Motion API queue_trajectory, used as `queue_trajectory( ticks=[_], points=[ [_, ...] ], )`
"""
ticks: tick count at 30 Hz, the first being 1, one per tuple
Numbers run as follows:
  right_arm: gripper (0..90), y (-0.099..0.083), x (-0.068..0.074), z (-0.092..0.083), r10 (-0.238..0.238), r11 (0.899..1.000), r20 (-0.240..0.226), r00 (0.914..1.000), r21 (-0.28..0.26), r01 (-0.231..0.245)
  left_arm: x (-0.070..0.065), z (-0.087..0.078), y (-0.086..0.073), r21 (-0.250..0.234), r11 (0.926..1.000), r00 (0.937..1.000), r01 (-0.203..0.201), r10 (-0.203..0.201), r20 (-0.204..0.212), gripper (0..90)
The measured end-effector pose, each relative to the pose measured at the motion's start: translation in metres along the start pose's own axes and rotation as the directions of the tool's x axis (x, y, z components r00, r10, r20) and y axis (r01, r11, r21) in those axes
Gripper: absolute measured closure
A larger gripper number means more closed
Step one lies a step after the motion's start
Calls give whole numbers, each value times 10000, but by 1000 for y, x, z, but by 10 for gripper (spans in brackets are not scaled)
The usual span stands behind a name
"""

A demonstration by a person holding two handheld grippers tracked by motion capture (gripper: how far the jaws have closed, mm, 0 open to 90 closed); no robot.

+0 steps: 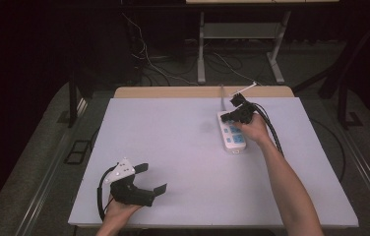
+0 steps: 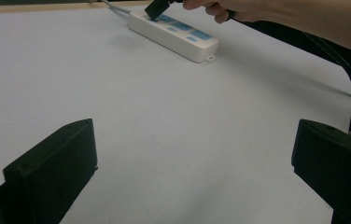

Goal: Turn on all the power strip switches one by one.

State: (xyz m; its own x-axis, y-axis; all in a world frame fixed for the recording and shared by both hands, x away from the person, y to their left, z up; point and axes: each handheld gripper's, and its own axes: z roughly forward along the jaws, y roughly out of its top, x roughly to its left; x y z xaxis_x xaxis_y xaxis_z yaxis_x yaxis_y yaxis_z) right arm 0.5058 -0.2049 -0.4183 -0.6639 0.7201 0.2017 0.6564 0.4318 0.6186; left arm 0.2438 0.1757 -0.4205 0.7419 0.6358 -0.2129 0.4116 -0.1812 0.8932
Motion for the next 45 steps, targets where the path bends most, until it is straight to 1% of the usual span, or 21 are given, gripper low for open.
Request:
queue_trajectory(
  ticks=[2,3,5,6,7,8,10,12,14,16,18,21,25,26,28,31,33,34,35,41,45],
  points=[
    [900,0,0,-2,-54,9999,168,9998,109,52,0,0,0,-8,10000,10000,10,-10,3,0],
    [900,0,-2,-2,-52,10000,103,9999,75,51,0,0,0,-1,10000,10000,12,-12,3,0],
    [900,-3,-5,-6,258,9995,-97,9996,-154,-260,0,0,0,-8,10000,10000,39,-39,-2,0],
    [900,-4,-7,-8,427,9984,-290,9987,-348,-437,0,1,0,-4,10000,10000,52,-52,-5,0],
    [900,-5,-9,-10,515,9973,-420,9978,-492,-536,1,1,0,-3,10000,10000,58,-58,-12,0],
    [900,-5,-9,-13,553,9968,-433,9975,-551,-576,1,1,0,-18,10000,10000,77,-77,-12,0],
    [900,-5,-9,-19,551,9959,-538,9970,-687,-588,1,1,0,2,10000,10000,67,-67,-11,0],
    [896,-5,-6,-27,476,9951,-527,9975,-838,-519,1,1,0,22,10000,10000,65,-65,-8,0],
    [862,-6,-4,-35,364,9944,-556,9978,-968,-417,0,2,0,51,10000,10000,57,-57,-12,0],
    [813,-7,-1,-42,307,9944,-457,9985,-997,-351,0,3,0,56,10000,10000,52,-52,-3,0],
    [752,-10,1,-50,346,9937,-468,9983,-1051,-394,-1,3,0,41,10000,10000,46,-46,24,0],
    [648,-16,4,-60,340,9933,-186,9992,-1102,-359,-1,4,0,70,10000,10000,60,-61,39,0],
    [472,-26,7,-73,504,9908,127,9986,-1265,-484,-2,5,0,92,9999,10000,52,-53,40,0],
    [430,-29,7,-76,608,9900,107,9981,-1279,-589,-2,5,0,94,9999,10000,60,-61,46,0],
    [309,-35,8,-82,773,9878,182,9968,-1373,-741,-2,6,0,111,9999,10000,39,-40,56,0],
    [154,-47,11,-90,862,9834,324,9957,-1631,-799,-2,7,0,101,9999,9999,47,-48,100,0],
    [99,-55,15,-96,861,9850,446,9953,-1541,-783,-2,7,0,110,9999,9999,44,-45,111,0],
    [34,-59,17,-100,846,9858,418,9955,-1490,-775,-2,8,0,118,9999,9999,42,-43,123,0],
    [4,-62,18,-103,847,9862,338,9958,-1454,-789,-3,8,0,131,9999,9999,33,-34,119,0],
    [4,-82,30,-124,1078,9765,45,9942,-1880,-1051,-5,8,0,112,9999,9999,24,-26,165,0],
    [5,-96,43,-133,952,9746,105,9954,-2046,-910,-5,8,0,103,9999,9999,-15,14,152,0]
  ],
)
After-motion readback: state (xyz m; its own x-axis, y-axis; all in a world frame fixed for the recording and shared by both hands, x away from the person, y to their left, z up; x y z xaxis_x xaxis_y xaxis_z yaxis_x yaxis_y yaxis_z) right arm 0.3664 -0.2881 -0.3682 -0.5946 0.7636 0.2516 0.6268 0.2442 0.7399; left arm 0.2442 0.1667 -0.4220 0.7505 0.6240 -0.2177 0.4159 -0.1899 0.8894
